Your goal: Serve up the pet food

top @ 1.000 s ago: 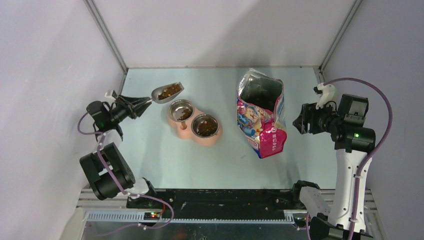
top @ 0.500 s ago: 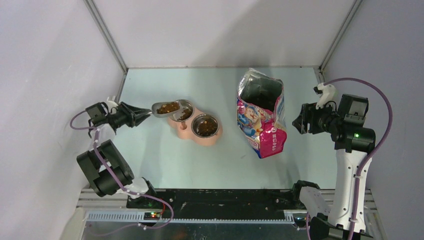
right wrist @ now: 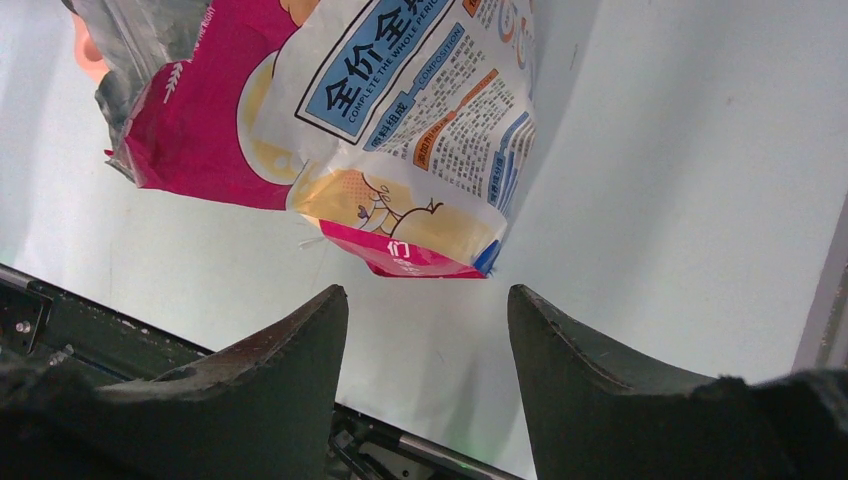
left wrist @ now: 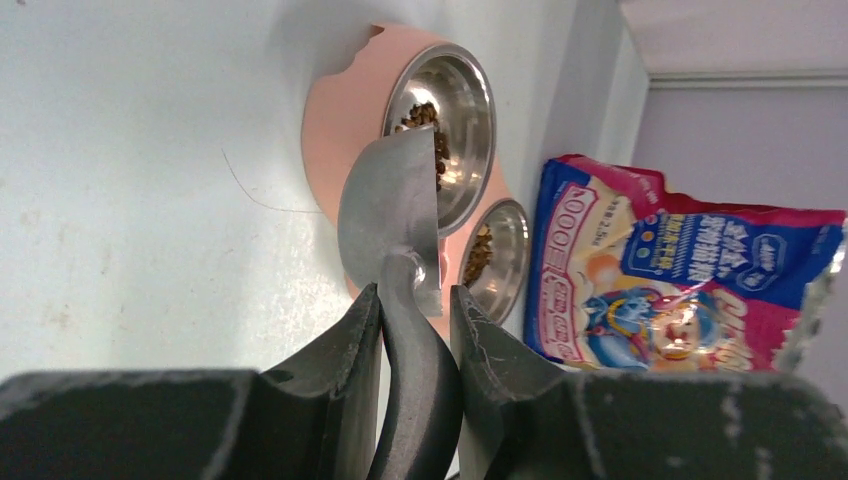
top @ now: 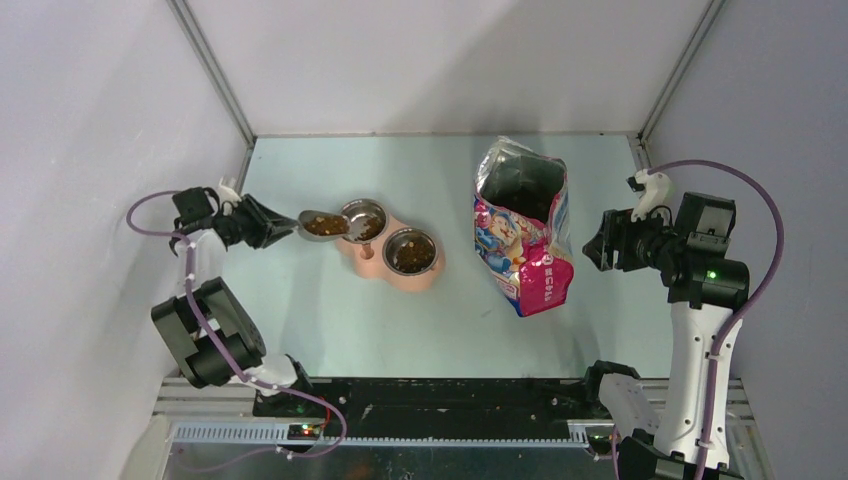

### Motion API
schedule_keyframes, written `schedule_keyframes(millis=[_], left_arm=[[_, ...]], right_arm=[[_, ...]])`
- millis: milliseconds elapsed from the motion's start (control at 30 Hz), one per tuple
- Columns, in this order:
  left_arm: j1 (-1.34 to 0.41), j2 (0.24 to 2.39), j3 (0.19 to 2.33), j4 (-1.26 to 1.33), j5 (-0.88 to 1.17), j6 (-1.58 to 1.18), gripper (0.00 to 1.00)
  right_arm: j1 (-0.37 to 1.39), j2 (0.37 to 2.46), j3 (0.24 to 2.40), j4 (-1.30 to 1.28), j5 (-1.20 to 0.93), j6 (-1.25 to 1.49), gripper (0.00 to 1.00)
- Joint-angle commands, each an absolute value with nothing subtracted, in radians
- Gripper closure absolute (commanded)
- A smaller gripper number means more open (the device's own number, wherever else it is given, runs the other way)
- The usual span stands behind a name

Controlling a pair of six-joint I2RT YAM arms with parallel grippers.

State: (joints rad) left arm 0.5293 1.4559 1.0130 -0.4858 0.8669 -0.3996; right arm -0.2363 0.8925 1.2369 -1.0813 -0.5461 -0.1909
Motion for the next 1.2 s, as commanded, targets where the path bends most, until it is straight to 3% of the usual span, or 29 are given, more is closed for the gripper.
schedule_keyframes(millis=[0, 367, 767, 933, 1167], left_arm=[[0.457, 1.45, 1.086, -0.535, 0.786, -0.286, 1.0], [0.218, 1.451, 1.229, -0.634, 0.463, -0.057, 1.0], [-0.045, 1.333, 1.236, -0.634, 0.09, 0.176, 1.0], [-0.082, 1.295, 1.189, -0.588, 0.008, 0.228, 1.0], [-0.085, 1.27, 1.196, -0.592, 0.055, 0.21, 1.0]], right_arm=[[-0.241, 0.88, 1.23, -1.052, -0.561, -0.18, 0.37], [-0.245, 0.867, 1.23, -1.063, -0.555, -0.188, 0.37], [-0.247, 0.871, 1.23, -1.055, -0.568, -0.177, 0.37], [-0.248, 0.87, 1.23, -1.058, -0.568, -0.178, 0.37], [-0.25, 0.87, 1.223, -1.055, -0.571, -0.174, 0.37]])
